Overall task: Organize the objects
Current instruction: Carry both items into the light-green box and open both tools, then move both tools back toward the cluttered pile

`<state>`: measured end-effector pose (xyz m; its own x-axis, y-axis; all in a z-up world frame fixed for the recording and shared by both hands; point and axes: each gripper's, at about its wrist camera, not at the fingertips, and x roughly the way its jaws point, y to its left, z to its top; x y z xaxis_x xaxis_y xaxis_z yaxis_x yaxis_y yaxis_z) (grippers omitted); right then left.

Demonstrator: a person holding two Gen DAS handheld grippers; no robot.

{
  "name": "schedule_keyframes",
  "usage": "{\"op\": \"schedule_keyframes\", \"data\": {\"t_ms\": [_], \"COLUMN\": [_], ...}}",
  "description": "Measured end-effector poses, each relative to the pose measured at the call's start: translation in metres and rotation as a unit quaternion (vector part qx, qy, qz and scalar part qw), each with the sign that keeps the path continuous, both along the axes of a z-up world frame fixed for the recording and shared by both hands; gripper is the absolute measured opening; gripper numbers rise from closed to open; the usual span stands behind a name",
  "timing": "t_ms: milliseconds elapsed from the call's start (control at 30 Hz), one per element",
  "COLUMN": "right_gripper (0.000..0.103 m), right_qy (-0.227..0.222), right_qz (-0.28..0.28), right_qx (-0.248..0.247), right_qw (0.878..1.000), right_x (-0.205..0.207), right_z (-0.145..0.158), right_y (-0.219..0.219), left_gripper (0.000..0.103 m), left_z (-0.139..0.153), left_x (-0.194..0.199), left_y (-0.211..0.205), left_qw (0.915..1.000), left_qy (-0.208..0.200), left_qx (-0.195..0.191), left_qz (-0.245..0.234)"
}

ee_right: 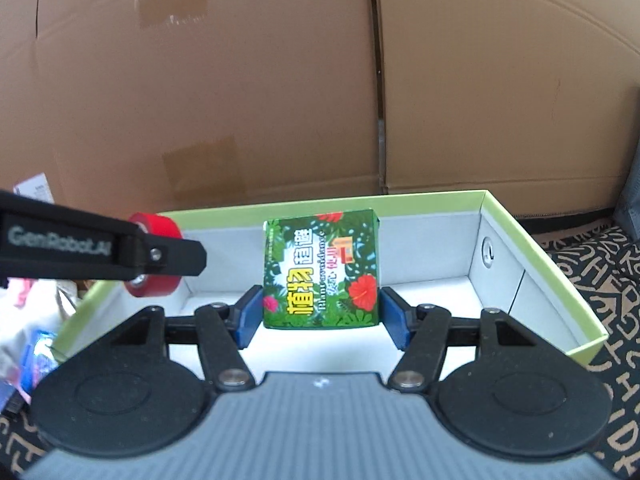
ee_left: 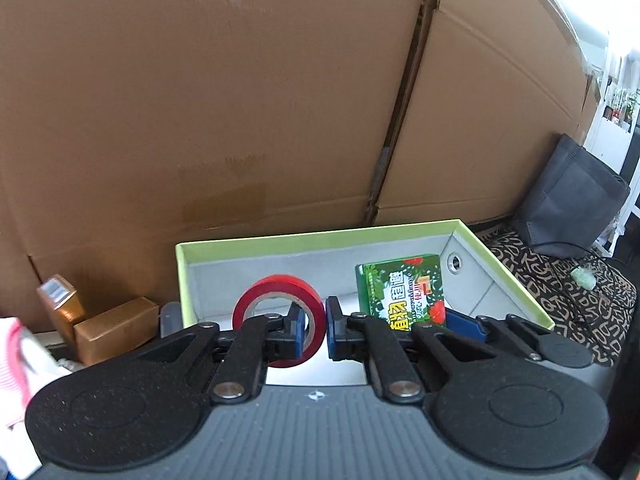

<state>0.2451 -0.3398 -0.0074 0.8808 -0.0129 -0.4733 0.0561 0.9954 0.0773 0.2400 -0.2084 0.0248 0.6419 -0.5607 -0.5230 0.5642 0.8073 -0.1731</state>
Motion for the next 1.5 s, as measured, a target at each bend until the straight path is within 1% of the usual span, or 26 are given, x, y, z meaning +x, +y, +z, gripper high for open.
{"op": "schedule_keyframes", "data": {"t_ms": [33,67,100,133,200,233,300,433,533,633,733,833,967,1067,1133,1200,1400,1500], "right_gripper": [0.078,0.088,0.100,0.100,0.100,0.100,0.101,0.103,0.103,0.103,0.103,0.103,0.103,0.103,0.103,0.103,0.103,0.103], "right_qy": [-0.002,-0.003,-0.006,-0.007,-0.012,-0.019,-0.029,-0.058,-0.080,-0.097,-0.105,-0.104,-0.097,-0.092,-0.087,-0.080,-0.047,-0.032], "right_qz": [-0.001,-0.003,-0.004,-0.006,-0.015,-0.019,-0.025,-0.033,-0.033,-0.026,-0.016,-0.002,0.025,0.048,0.064,0.078,0.111,0.123], "right_qx": [-0.004,-0.011,-0.020,-0.032,-0.051,-0.048,-0.035,-0.010,0.002,0.020,0.027,0.027,0.026,0.029,0.028,0.027,0.017,0.012], "right_qw": [1.000,1.000,1.000,0.999,0.999,0.998,0.999,0.998,0.996,0.995,0.994,0.994,0.995,0.994,0.994,0.993,0.993,0.992], "right_x": [0.001,0.002,0.004,0.003,0.002,0.000,-0.006,-0.022,-0.036,-0.056,-0.073,-0.096,-0.109,-0.118,-0.124,-0.130,-0.129,-0.126], "right_z": [-0.002,-0.005,-0.007,-0.008,-0.009,-0.009,-0.006,0.000,0.011,0.011,0.012,0.015,0.017,0.016,0.013,0.011,-0.004,-0.013], "right_y": [0.000,0.001,0.002,0.003,0.005,0.004,0.003,0.004,0.005,0.013,0.023,0.033,0.051,0.062,0.074,0.086,0.119,0.133], "left_gripper": [0.028,0.065,0.081,0.091,0.091,0.091,0.091,0.091,0.094,0.094,0.095,0.096,0.099,0.100,0.100,0.100,0.100,0.100], "left_z": [-0.002,-0.003,-0.004,-0.003,0.002,0.006,0.015,0.031,0.040,0.044,0.044,0.045,0.042,0.037,0.031,0.023,-0.009,-0.024], "left_x": [0.001,0.004,0.005,0.002,-0.011,-0.016,-0.026,-0.048,-0.067,-0.083,-0.099,-0.117,-0.141,-0.154,-0.160,-0.163,-0.157,-0.152], "left_y": [0.000,0.000,0.000,0.001,0.006,0.008,0.013,0.031,0.050,0.061,0.074,0.096,0.126,0.150,0.164,0.175,0.208,0.223], "left_qw": [1.0000,0.9999,0.9997,0.9996,0.9992,0.9991,0.9986,0.9963,0.9939,0.9918,0.9902,0.9881,0.9826,0.9792,0.9783,0.9780,0.9746,0.9760], "left_qy": [-0.001,0.007,0.018,0.014,-0.024,-0.035,-0.050,-0.083,-0.106,-0.122,-0.130,-0.138,-0.157,-0.157,-0.149,-0.137,-0.098,-0.079], "left_qx": [-0.007,-0.011,-0.012,-0.017,-0.028,-0.023,-0.014,-0.018,-0.021,-0.020,-0.026,-0.038,-0.042,-0.046,-0.047,-0.041,-0.026,-0.024], "left_qz": [0.004,0.005,0.007,0.015,0.014,0.009,0.011,0.012,0.023,0.033,0.043,0.056,0.091,0.120,0.136,0.152,0.200,0.201]}}
